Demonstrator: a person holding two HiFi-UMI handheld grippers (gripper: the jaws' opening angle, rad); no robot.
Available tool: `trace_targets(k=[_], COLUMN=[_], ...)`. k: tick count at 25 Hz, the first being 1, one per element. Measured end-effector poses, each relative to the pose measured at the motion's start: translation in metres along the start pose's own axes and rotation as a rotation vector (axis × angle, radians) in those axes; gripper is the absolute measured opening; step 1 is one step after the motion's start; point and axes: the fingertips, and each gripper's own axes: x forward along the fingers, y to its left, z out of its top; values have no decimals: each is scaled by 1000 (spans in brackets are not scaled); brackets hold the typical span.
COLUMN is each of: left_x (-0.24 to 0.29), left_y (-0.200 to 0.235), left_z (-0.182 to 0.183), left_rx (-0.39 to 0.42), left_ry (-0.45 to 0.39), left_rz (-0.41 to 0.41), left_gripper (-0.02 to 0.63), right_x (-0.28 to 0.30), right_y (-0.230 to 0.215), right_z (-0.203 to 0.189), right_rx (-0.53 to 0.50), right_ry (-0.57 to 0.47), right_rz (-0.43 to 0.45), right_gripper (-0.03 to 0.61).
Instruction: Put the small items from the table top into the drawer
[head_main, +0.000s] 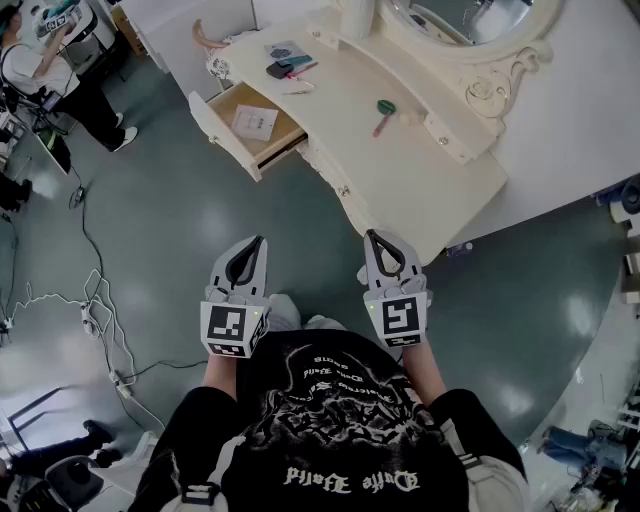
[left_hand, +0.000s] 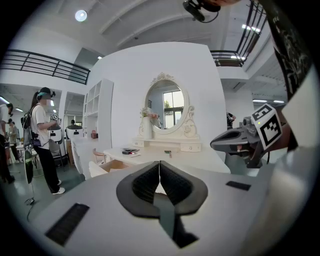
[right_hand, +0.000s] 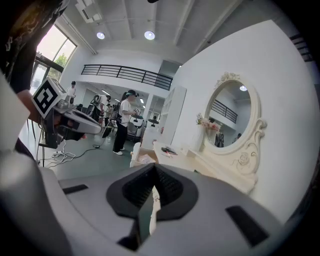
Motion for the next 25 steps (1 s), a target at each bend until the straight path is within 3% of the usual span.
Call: trace_targets(k=[12,25], left_x=[15,72], left_y=[26,75], left_z=[-10,-6], left_rx=[45,54], left_ry=[2,15], left_rz=[-19,-75], left_gripper=[15,15], right_x=[21,89], right_y=[1,-14], right_z=[0,17], right_rx=[-25,-33], right_ry=[-3,14], right_rz=[-15,-52], right_gripper=[9,9])
